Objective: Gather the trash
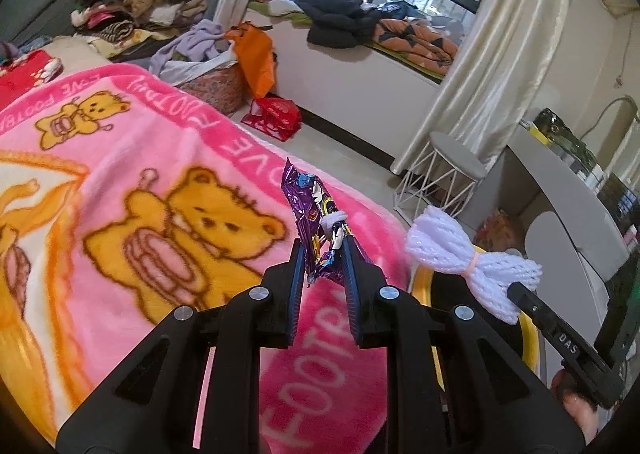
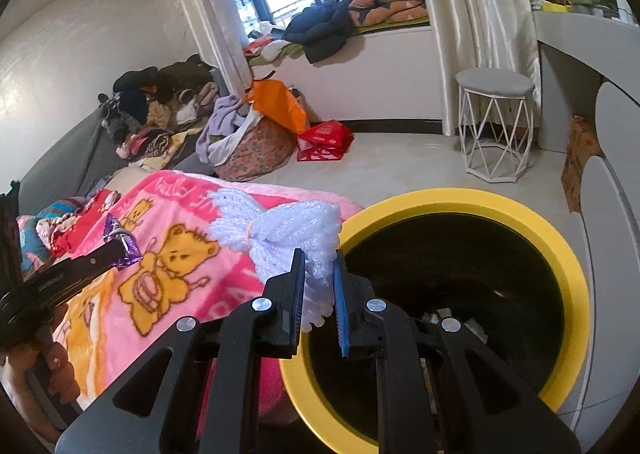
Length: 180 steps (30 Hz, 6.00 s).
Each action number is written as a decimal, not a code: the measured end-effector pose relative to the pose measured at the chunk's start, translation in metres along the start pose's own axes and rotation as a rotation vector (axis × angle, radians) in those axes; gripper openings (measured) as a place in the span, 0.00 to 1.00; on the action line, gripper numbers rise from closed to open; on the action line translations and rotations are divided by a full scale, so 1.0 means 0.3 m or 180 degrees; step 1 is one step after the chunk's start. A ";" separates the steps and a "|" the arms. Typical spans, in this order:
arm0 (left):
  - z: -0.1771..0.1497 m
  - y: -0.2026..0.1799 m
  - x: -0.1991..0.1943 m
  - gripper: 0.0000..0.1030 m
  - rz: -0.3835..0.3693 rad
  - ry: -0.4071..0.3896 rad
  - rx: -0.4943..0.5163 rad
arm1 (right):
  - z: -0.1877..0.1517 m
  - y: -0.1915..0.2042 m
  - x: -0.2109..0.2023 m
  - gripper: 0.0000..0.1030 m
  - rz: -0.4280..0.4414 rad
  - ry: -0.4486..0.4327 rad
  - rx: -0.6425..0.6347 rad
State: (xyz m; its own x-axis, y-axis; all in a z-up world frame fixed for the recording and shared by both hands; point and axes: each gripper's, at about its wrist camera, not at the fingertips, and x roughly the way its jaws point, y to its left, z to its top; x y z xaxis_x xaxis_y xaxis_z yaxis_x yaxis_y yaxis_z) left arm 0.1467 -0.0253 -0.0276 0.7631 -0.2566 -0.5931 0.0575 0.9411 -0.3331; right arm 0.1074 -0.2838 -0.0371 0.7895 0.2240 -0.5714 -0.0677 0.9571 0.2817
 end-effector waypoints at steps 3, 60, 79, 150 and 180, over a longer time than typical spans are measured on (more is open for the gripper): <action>-0.004 -0.022 -0.001 0.13 -0.0038 0.0010 0.0041 | 0.000 -0.018 -0.011 0.13 -0.0042 -0.0019 0.0019; -0.231 -0.531 0.301 0.30 -0.0808 0.0930 0.1159 | -0.060 -0.373 -0.044 0.31 -0.0759 0.0153 0.0827; -0.173 -0.411 0.197 0.90 -0.0596 0.0644 0.0915 | -0.079 -0.311 -0.125 0.63 -0.0755 0.0035 0.0622; -0.246 -0.086 -0.271 0.90 0.0241 -0.0626 0.0644 | -0.246 0.154 -0.360 0.94 -0.0528 -0.1336 -0.0617; -0.257 -0.076 -0.276 0.90 0.0315 -0.0586 0.0667 | -0.235 0.148 -0.367 0.94 -0.0505 -0.1371 -0.0582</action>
State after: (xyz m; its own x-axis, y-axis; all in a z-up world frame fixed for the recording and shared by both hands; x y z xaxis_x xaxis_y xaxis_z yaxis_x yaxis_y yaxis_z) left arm 0.0326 -0.0426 -0.0273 0.8744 -0.1350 -0.4660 0.0940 0.9894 -0.1103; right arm -0.0255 -0.2530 -0.0161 0.9765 0.0135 -0.2149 -0.0017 0.9985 0.0552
